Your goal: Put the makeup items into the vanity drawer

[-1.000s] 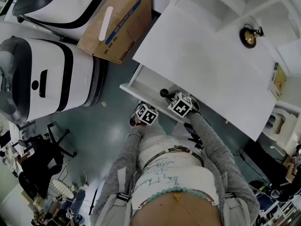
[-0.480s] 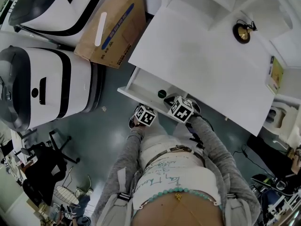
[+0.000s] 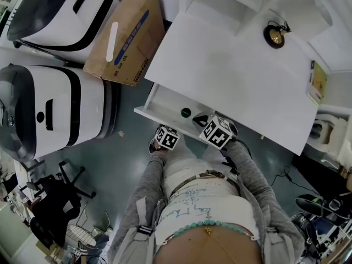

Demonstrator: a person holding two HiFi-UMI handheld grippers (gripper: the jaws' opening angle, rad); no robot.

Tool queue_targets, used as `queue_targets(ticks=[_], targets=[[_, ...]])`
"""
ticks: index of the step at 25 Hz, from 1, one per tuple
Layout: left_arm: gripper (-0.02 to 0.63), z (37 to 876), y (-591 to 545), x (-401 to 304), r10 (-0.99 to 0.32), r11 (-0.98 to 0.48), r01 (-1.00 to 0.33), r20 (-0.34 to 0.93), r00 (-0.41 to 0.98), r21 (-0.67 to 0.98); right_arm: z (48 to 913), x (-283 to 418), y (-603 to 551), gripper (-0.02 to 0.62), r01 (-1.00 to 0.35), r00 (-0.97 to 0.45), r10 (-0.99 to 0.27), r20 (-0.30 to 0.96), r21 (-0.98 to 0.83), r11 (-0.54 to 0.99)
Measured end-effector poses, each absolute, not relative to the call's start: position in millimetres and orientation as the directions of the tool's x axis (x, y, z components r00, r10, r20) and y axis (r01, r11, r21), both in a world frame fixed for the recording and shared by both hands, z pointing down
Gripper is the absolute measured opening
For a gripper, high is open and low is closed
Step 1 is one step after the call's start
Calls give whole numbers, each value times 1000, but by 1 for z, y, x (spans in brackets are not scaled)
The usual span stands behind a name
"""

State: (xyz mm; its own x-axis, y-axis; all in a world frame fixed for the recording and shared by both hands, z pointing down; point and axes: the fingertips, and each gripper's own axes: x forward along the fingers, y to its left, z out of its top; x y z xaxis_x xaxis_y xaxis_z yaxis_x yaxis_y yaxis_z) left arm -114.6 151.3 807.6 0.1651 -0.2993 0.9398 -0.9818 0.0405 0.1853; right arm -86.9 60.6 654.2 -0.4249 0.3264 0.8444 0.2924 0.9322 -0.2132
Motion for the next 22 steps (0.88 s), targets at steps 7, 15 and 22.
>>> queue_targets(ticks=[7,15,22], targets=[[91,808,150,-117,-298,45,-982,941,162,183,627,-81,53,28,260,-464,306,831,-203,944],[91,808,147,-119,-297,44,-983,942,157,178,604,-76,50,28,226,-499,293,816,-204,952],[91,808,145,-119,-293,40,-982,942,167,186,588,-65,44,28,179,-536,259,804,-192,965]])
